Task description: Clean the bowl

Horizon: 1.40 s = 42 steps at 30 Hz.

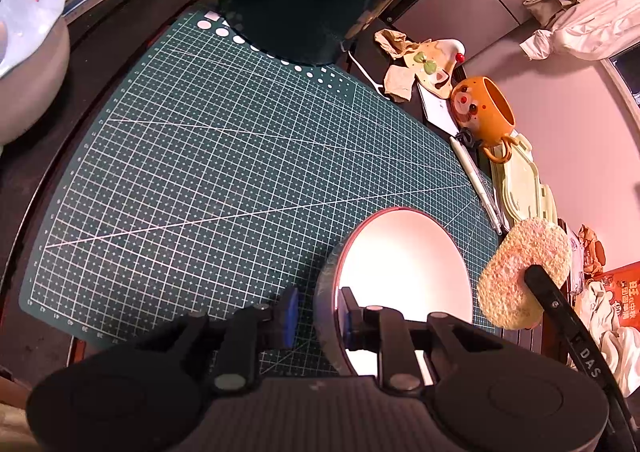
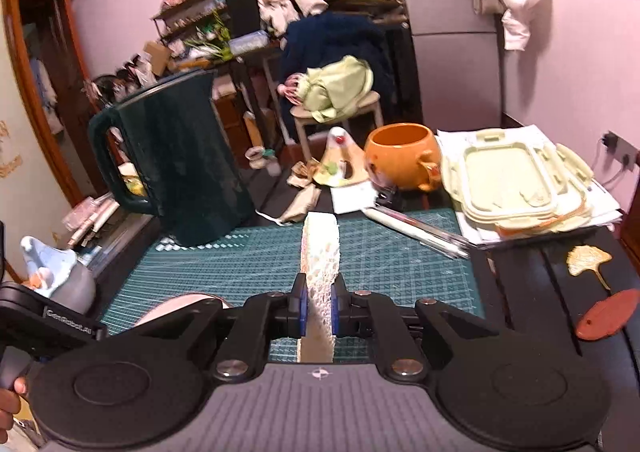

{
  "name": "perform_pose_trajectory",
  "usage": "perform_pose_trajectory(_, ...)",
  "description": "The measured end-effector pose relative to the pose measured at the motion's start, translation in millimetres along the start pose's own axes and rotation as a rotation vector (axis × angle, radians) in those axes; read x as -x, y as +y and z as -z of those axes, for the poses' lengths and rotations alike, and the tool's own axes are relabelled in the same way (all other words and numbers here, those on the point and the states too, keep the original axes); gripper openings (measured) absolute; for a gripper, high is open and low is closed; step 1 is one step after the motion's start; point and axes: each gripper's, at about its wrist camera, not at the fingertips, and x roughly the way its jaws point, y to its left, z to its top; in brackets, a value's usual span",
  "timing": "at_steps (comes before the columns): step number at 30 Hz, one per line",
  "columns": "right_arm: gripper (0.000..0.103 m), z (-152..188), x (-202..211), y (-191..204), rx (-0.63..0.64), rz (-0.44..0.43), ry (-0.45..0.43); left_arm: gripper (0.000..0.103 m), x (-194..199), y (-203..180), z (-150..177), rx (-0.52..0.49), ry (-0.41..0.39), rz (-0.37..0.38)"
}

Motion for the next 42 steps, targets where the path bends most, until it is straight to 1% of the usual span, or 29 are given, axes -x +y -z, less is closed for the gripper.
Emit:
perform_pose_trajectory(2, 0.01, 0.0, -0.3, 1.3, 0.029, 0.002, -0.028, 0.02, 0.1, -0.4, 0.1, 0.0, 0.0, -0.001)
perform_pose_trajectory(6, 0.009, -4.1, 1.2, 14.0, 0.128, 0.02, -0.01, 0.02, 0.3, -0.8, 0.3, -0.003, 0.001, -0.001)
perform_pose_trajectory(11, 0.009, -1.6, -8.8, 17.4, 0.13, -0.007, 0.103, 0.02, 1.0, -1.3, 0.3, -0.001, 0.004, 0.0)
perform_pose_trajectory(12, 0.009, -0.8, -8.8, 18.1, 0.123, 0.007, 0.106, 0.02, 1.2, -1.2, 0.6, 0.0, 0.004, 0.001)
perform_pose_trajectory(14, 0.01, -0.6, -6.5, 23.0, 0.157, 0.026, 0.094, 0.02, 1.5, -1.2, 0.7, 0.003, 0.006, 0.003)
perform_pose_trajectory(19, 0.012, -1.1, -4.4, 26.1, 0.162, 0.018, 0.114, 0.02, 2.8, -1.1, 0.5, 0.013, 0.01, 0.015)
perform_pose_trajectory(22, 0.01, 1.9, -5.0, 27.9, 0.185, 0.046, 0.119, 0.02, 3.7, -2.2, 0.4, 0.009, 0.008, 0.017)
perform_pose_trajectory(24, 0.008, 2.5, -7.7, 23.3, 0.158, 0.024, 0.15, 0.02, 3.6, -2.1, 0.4, 0.012, 0.009, 0.019)
perform_pose_trajectory(29, 0.008, 4.0, -14.2, 11.7, 0.091, -0.03, 0.226, 0.021, 6.2, -4.5, -1.1, 0.003, 0.002, 0.027)
perform_pose_trajectory(30, 0.008, 3.9, -15.4, 10.0, 0.07, -0.047, 0.242, 0.023, 7.2, -5.0, -1.6, 0.001, -0.001, 0.031)
perform_pose_trajectory(31, 0.008, 4.0, -17.8, 7.3, 0.046, -0.059, 0.259, 0.028, 8.3, -5.9, -2.1, -0.005, -0.006, 0.03)
perform_pose_trajectory(32, 0.008, 4.1, -20.2, 4.5, 0.022, -0.071, 0.276, 0.028, 9.5, -7.3, -2.4, -0.015, -0.012, 0.025)
perform_pose_trajectory(34, 0.008, 4.3, -25.0, -1.2, -0.028, -0.098, 0.31, 0.028, 11.2, -10.9, -2.6, -0.038, -0.022, 0.01)
perform_pose_trajectory(36, 0.008, 4.6, -31.8, -8.9, -0.126, -0.164, 0.35, 0.028, 10.0, -13.2, -2.8, -0.053, -0.022, 0.001)
perform_pose_trajectory(39, 0.008, 5.5, -36.5, -4.8, -0.144, -0.185, 0.372, 0.028, 5.1, -14.5, -3.1, -0.056, -0.011, -0.003)
perform_pose_trajectory(42, 0.008, 9.2, -44.7, -6.3, -0.194, -0.205, 0.408, 0.027, 0.6, -16.3, -3.0, -0.064, -0.005, -0.014)
